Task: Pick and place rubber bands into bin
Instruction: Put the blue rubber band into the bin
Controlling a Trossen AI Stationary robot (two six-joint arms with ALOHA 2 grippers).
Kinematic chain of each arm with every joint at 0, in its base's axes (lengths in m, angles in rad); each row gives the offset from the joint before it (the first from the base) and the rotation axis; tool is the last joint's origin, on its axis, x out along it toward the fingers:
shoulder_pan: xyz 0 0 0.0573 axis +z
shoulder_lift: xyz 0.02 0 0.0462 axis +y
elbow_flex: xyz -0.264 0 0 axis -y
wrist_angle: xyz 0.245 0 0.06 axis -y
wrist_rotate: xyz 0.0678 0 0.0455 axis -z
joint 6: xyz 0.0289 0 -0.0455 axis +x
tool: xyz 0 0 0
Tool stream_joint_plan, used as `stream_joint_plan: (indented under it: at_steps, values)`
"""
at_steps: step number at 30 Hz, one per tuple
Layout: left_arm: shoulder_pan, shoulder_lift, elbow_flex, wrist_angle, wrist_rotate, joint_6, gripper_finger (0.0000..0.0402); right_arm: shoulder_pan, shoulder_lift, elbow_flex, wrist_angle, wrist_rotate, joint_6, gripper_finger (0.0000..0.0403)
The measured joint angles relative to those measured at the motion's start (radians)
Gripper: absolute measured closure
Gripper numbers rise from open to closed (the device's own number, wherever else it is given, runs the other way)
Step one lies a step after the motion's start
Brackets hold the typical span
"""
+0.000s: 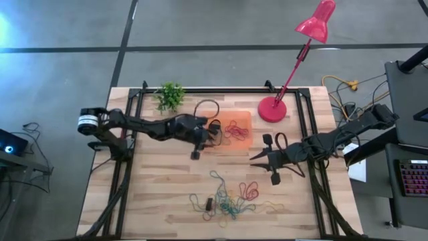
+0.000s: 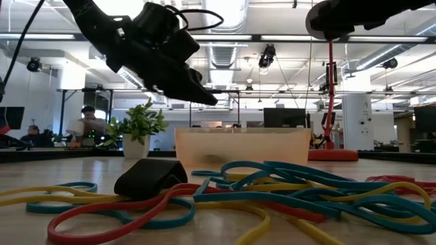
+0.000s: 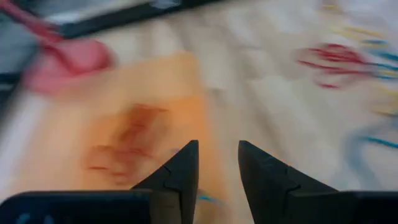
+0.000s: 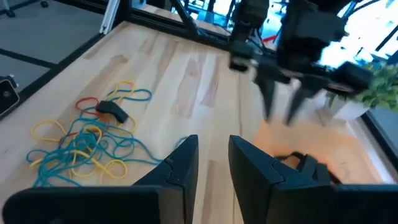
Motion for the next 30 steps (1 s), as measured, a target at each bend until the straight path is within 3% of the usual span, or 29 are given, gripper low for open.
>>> stream_joint_plan:
  at_steps: [6, 14, 19, 30]
  values:
    - [-0.103, 0.0, -0.01, -0.068, 0.043, -0.033, 0.0304, 0.0, 0.0, -0.031, 0.001, 0.0, 0.019, 0.0326]
    - [-0.233, 0.008, -0.008, -0.004, 0.043, -0.036, 0.0304, 0.0, 0.0, -0.035, 0.013, 0.0, 0.019, 0.0326]
    - [-0.247, 0.073, -0.004, 0.042, 0.039, -0.04, 0.0304, 0.001, -0.001, -0.046, 0.05, 0.0, 0.017, 0.0326]
    - [-0.251, 0.288, 0.133, 0.049, 0.038, -0.086, 0.0304, 0.001, -0.002, -0.077, 0.08, 0.0, 0.053, 0.0326]
